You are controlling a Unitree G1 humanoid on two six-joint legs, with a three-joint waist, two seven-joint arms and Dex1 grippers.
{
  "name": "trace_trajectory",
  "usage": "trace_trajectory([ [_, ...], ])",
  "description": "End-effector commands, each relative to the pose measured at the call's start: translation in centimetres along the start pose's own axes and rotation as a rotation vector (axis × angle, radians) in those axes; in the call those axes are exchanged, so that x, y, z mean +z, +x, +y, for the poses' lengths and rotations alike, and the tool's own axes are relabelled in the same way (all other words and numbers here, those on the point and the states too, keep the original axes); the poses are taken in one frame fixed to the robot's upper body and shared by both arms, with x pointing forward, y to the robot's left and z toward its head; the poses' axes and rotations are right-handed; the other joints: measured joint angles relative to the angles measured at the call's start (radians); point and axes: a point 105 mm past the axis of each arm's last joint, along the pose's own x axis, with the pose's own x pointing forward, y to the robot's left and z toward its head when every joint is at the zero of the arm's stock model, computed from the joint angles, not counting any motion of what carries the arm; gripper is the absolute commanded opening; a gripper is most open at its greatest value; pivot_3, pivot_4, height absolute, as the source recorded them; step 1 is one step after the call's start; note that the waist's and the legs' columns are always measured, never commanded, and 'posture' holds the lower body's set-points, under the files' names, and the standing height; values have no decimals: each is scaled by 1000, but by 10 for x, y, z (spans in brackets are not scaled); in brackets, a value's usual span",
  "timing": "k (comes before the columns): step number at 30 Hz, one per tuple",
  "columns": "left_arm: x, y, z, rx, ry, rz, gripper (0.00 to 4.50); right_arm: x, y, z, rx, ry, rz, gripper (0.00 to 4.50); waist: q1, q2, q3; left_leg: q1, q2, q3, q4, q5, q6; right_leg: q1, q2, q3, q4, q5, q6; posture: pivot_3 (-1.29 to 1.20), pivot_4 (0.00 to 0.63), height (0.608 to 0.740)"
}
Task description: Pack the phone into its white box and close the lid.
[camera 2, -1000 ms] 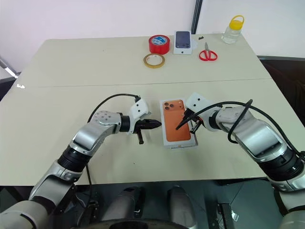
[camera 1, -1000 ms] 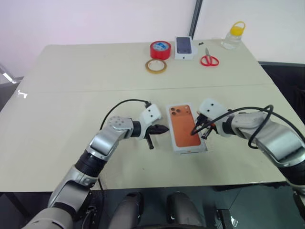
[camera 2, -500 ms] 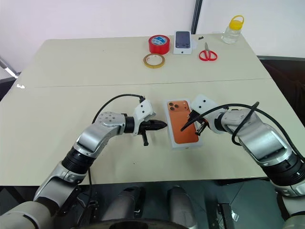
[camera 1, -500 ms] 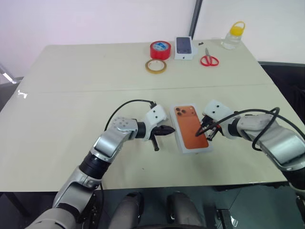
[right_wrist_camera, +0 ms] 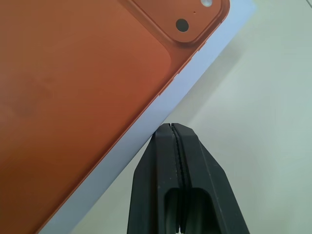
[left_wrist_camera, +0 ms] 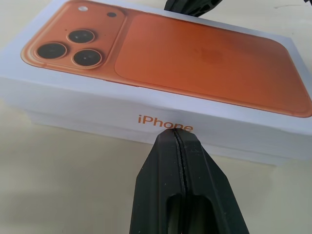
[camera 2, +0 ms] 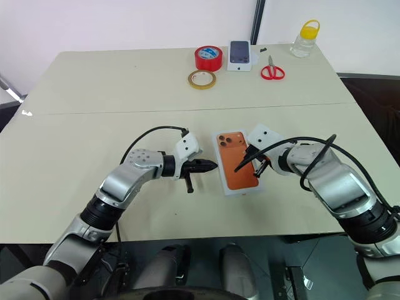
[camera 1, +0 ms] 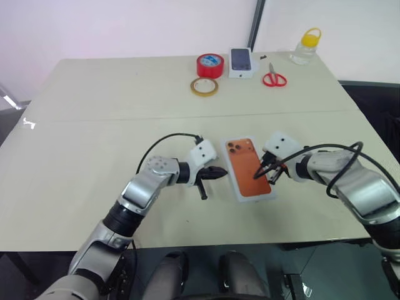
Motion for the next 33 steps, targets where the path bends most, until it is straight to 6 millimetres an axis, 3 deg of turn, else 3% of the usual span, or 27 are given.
trace_trajectory([
  [1, 14, 2, -5, -15, 39, -45, 0, 16, 1, 11, 49, -35, -66, 25, 0, 0, 0, 0, 0, 0, 0, 0, 0, 0, 0, 0, 0, 0, 0, 0, 150, 740],
  [17, 5, 5, 7, 43, 3, -18, 0, 9, 6, 4, 16, -10, -55, 25, -1, 0, 0, 0, 0, 0, 0, 0, 0, 0, 0, 0, 0, 0, 0, 0, 150, 740],
  [23, 11, -11, 23, 104, -3, -66, 0, 3, -12, -16, -30, -18, -43, 25, 0, 0, 0, 0, 0, 0, 0, 0, 0, 0, 0, 0, 0, 0, 0, 0, 150, 740],
  [26, 29, -18, 31, 129, 5, -140, 0, 6, -29, -23, -9, -21, -91, 25, 2, 0, 0, 0, 0, 0, 0, 0, 0, 0, 0, 0, 0, 0, 0, 0, 150, 740],
  [29, 43, -13, 31, 119, 21, -177, 0, 14, -44, -14, 77, -13, -173, 25, 4, 0, 0, 0, 0, 0, 0, 0, 0, 0, 0, 0, 0, 0, 0, 0, 150, 740],
  [33, 44, 4, 30, 105, 42, -149, 0, 15, -55, 14, 212, -25, -219, 25, 5, 0, 0, 0, 0, 0, 1, 0, 0, 1, 0, -1, 0, 0, 0, 0, 150, 740],
])
